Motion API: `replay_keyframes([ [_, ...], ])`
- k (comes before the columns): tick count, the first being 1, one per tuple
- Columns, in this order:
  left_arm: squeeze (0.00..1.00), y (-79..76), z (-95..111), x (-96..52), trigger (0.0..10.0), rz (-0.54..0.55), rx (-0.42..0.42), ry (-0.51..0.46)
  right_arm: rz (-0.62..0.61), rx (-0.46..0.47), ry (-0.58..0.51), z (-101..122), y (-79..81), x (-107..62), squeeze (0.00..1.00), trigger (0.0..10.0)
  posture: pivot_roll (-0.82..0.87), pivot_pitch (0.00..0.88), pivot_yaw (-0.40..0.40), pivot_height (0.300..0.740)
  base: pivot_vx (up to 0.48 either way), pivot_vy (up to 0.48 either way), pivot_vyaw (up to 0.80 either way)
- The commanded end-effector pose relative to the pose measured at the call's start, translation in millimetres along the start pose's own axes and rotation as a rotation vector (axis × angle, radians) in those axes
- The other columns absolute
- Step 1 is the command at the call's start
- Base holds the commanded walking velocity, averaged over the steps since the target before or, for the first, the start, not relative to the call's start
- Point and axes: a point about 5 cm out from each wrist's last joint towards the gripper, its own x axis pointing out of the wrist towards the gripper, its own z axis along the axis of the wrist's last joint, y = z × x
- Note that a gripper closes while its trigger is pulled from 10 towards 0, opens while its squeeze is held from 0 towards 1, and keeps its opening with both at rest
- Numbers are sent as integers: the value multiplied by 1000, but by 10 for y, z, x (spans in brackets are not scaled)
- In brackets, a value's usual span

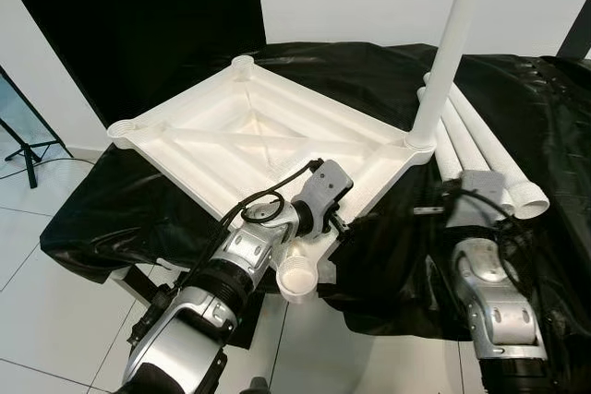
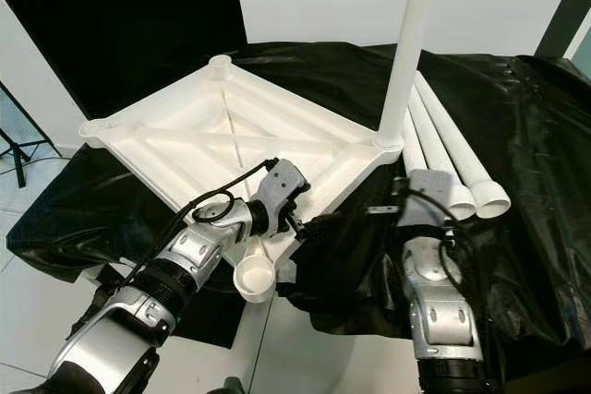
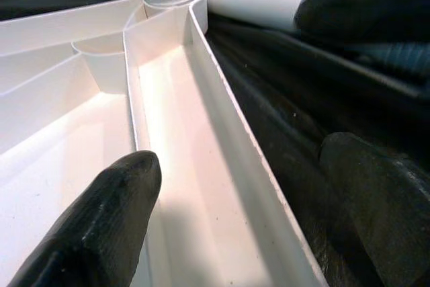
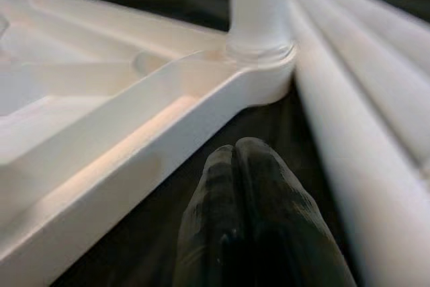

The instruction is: Building children table

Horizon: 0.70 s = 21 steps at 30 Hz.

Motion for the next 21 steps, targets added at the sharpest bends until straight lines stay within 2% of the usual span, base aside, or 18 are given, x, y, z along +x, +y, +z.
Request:
replay_keyframes([
  [1,0,-8,15,9,10000,39,-3,1,55,-18,64,-92,39,52,0,10000,152,0,37,740,0,0,0],
  [2,0,-8,15,9,10000,39,-3,1,55,-18,64,-92,39,52,0,10000,152,0,37,740,0,0,0],
  [3,0,-81,-30,0,10000,-32,10,19,129,-38,95,-127,104,126,0,10000,149,0,37,740,0,0,0],
  [4,0,-100,-48,-5,10000,-50,13,26,152,-42,105,-135,125,150,0,10000,149,0,37,740,0,0,0],
  [10,0,-92,-68,-9,10000,-53,7,35,184,-38,139,-149,124,252,0,10000,163,0,26,740,0,0,0],
  [12,0,-77,-113,-28,10000,-58,-20,63,187,-57,150,-148,102,361,0,10000,170,0,17,740,0,0,0],
  [15,0,-88,-142,-39,10000,-73,-31,81,189,-64,146,-136,94,410,0,10000,175,0,13,740,0,0,0],
  [16,0,-142,-212,-64,10000,-119,-39,110,207,-95,119,-66,116,524,0,10000,177,0,9,740,0,0,0],
  [18,0,-142,-212,-64,10000,-119,-39,110,207,-95,119,-66,116,524,0,10000,177,0,9,740,0,0,0],
  [19,0,-175,-237,-71,10000,-133,-49,117,218,-118,86,22,140,630,0,10000,177,0,10,740,0,0,0],
  [21,0,-175,-237,-71,10000,-133,-49,117,218,-118,86,22,140,630,0,10000,177,0,10,740,0,0,0],
])
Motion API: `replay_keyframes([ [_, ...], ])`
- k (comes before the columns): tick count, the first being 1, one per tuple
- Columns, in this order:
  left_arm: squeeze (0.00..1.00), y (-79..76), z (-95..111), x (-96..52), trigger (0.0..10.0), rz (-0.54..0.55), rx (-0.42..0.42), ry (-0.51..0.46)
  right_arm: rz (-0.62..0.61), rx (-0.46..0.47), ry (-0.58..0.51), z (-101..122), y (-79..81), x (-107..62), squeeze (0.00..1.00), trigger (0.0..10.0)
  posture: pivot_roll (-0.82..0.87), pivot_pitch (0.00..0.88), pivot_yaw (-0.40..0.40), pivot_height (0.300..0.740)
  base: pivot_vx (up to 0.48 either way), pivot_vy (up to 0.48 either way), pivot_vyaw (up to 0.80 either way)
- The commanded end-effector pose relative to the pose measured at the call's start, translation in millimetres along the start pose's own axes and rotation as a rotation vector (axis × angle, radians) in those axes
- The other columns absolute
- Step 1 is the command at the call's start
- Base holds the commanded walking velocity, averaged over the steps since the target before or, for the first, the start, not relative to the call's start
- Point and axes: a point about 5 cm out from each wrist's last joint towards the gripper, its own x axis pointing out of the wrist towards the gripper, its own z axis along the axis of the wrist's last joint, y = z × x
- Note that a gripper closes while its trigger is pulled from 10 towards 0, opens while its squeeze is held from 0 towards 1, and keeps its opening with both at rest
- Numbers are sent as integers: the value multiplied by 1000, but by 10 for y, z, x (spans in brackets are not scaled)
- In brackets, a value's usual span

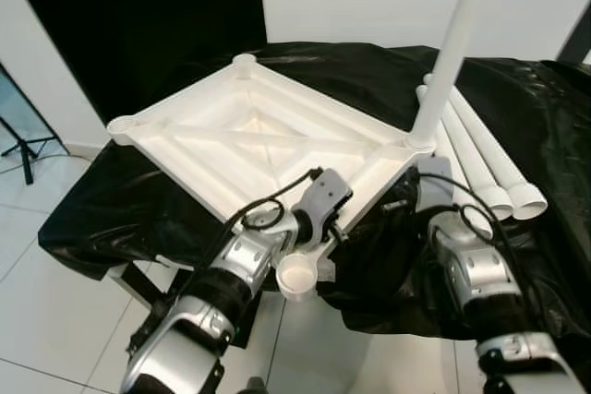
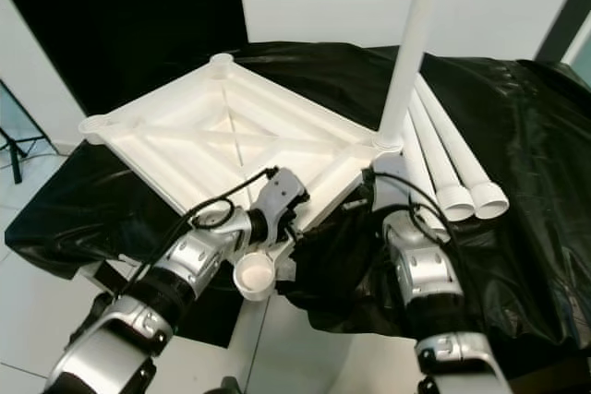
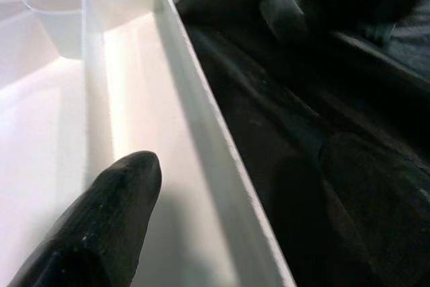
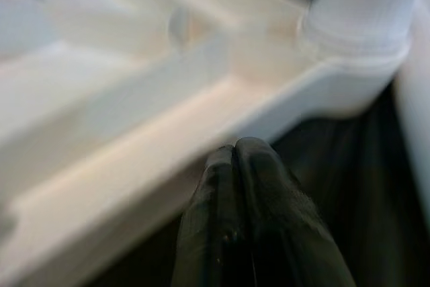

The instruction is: Building children table

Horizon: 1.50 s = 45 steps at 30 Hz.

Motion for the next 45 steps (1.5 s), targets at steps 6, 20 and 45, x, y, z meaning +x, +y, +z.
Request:
replay_keyframes([
  [6,0,-156,-36,75,10000,-108,-12,1,30,-4,-72,139,35,170,0,10000,178,0,13,740,0,0,0],
  [20,0,18,312,-352,10000,-122,-31,-286,-41,117,-64,-134,91,-161,0,10000,162,0,16,740,0,0,0],
  [45,90,-63,-145,-1115,10000,-535,5,-24,-112,135,-36,-279,4,-391,0,10000,144,0,29,740,0,0,0],
])
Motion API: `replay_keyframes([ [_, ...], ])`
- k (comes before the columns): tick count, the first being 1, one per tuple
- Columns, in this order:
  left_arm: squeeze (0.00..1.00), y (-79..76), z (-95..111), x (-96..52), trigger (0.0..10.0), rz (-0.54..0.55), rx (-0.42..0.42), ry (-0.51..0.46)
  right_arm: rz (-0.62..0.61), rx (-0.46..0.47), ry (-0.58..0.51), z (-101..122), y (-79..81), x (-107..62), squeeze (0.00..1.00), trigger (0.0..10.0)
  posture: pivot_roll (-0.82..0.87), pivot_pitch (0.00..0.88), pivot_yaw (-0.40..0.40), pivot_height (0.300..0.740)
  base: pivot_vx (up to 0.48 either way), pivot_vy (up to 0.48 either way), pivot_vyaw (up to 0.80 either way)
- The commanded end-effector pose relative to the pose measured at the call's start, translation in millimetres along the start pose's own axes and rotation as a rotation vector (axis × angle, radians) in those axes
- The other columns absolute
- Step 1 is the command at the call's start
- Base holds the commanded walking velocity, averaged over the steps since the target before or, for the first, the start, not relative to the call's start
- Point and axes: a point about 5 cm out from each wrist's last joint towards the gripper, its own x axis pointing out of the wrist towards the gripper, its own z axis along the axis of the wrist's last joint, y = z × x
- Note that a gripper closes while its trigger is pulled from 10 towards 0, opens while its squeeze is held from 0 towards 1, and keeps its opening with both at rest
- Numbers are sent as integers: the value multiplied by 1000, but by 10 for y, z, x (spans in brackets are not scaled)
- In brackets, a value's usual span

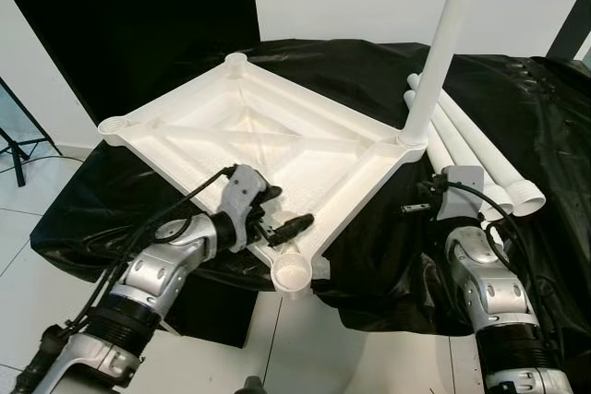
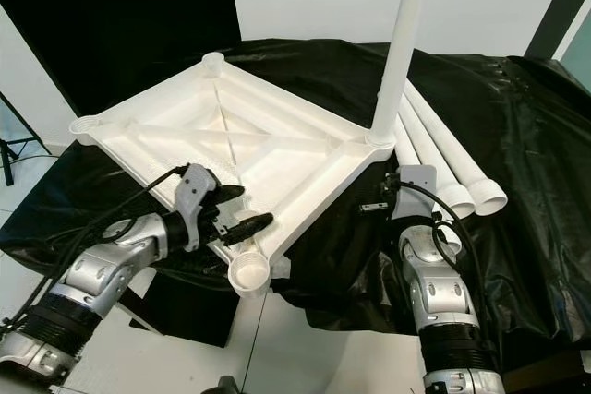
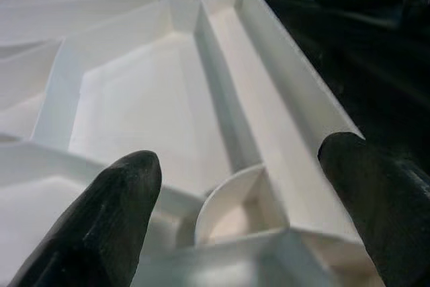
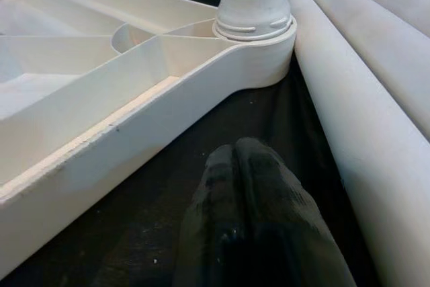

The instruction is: Building children table

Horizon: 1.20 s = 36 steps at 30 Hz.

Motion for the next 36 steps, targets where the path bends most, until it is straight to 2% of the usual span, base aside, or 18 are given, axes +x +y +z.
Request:
replay_keyframes([
  [1,122,-294,-30,-126,10000,-630,20,30,9,17,37,-81,45,-25,0,10000,144,0,29,740,0,0,0],
  [5,125,-273,-44,-160,10000,-620,16,39,10,17,39,-83,46,-28,0,10000,143,0,28,740,0,0,0],
  [8,114,-238,-28,-238,10000,-623,9,37,10,19,42,-83,46,-33,0,10000,145,0,27,740,0,0,0],
  [10,114,-203,33,-339,10000,-635,-11,10,10,20,48,-94,52,-45,0,10000,148,0,27,740,0,0,0],
  [15,114,-170,94,-433,10000,-642,-13,-2,12,23,56,-113,62,-56,0,10000,148,0,27,740,0,0,0],
  [16,118,-129,62,-538,10000,-647,6,59,15,25,59,-115,74,-60,0,10000,150,0,30,740,0,0,0],
  [17,118,-112,34,-580,10000,-648,13,92,15,25,60,-115,77,-61,0,10000,150,0,30,740,0,0,0],
  [20,118,-99,0,-616,10000,-650,19,124,15,26,60,-116,78,-62,0,10000,150,0,30,740,0,0,0],
  [22,122,-91,-85,-669,10000,-655,26,188,13,31,61,-114,73,-61,0,10000,149,0,30,740,0,0,0],
  [23,122,-91,-85,-669,10000,-655,26,188,13,31,61,-114,73,-61,0,10000,149,0,30,740,0,0,0],
  [24,122,-99,-176,-717,10000,-656,22,234,12,32,61,-113,70,-63,0,10000,147,0,31,740,0,0,0],
  [27,118,-113,-232,-736,10000,-650,18,254,10,32,62,-113,67,-68,0,10000,146,0,30,740,0,0,0],
  [33,110,-140,-254,-648,10000,-620,17,229,9,35,65,-117,69,-69,0,10000,152,0,26,740,0,0,0],
  [36,98,-140,-284,-529,10000,-605,30,222,19,36,60,-94,95,-55,0,10000,151,0,24,740,0,0,0],
])
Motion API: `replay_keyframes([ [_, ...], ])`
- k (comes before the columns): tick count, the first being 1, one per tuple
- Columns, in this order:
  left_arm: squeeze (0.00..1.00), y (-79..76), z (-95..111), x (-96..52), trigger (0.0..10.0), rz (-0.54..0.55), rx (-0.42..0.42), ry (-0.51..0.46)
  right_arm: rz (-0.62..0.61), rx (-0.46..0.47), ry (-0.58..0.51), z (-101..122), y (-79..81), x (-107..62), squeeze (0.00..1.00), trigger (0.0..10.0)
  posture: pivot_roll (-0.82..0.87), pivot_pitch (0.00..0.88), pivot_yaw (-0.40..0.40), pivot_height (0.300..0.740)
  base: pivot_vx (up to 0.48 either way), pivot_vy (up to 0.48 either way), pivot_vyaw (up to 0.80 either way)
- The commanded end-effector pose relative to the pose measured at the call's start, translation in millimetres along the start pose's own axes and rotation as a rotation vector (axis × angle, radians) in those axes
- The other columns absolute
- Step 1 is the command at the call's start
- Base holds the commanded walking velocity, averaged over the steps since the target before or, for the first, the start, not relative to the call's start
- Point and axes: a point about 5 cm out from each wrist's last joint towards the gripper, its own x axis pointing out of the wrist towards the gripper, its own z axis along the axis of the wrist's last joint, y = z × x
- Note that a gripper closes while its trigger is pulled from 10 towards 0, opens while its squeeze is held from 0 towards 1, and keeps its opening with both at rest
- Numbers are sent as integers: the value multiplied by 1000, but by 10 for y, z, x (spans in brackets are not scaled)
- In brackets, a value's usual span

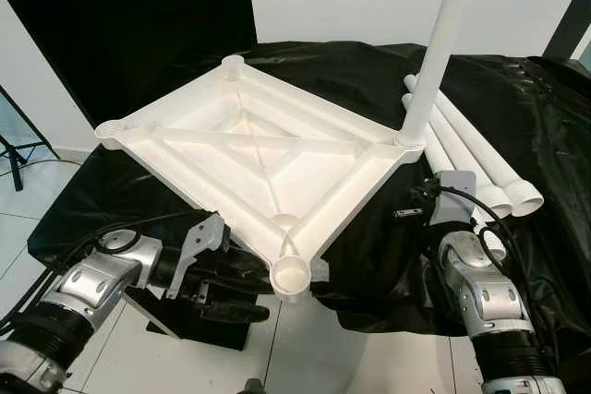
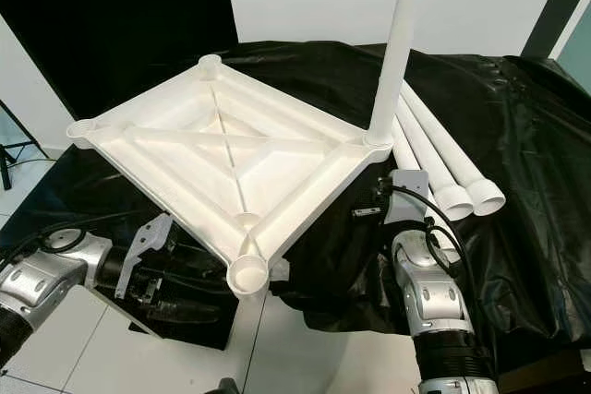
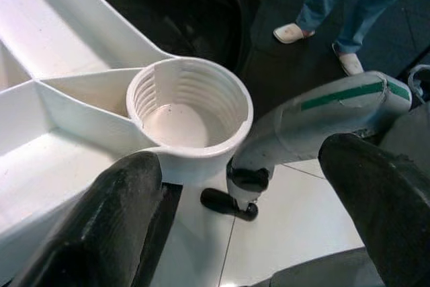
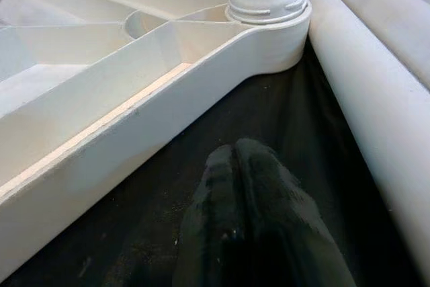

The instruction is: Building children table

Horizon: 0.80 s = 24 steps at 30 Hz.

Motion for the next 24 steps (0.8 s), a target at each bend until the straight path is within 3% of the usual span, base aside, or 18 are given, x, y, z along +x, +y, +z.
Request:
replay_keyframes([
  [1,98,26,-24,43,10000,10,7,16,3,15,32,-58,6,-10,0,10000,151,0,24,740,0,0,0],
  [5,86,173,13,216,10000,51,23,-40,5,16,24,-22,8,7,0,10000,146,0,24,740,0,0,0],
  [12,75,208,109,462,10000,31,40,-105,1,20,21,-14,-1,2,0,10000,139,0,29,740,0,0,0],
  [14,67,232,149,602,10000,41,55,-130,3,25,19,-4,17,1,0,10000,136,0,33,740,0,0,0],
  [24,39,385,317,880,10000,152,88,-251,20,36,19,11,64,-1,0,10000,136,0,38,740,0,0,0],
])
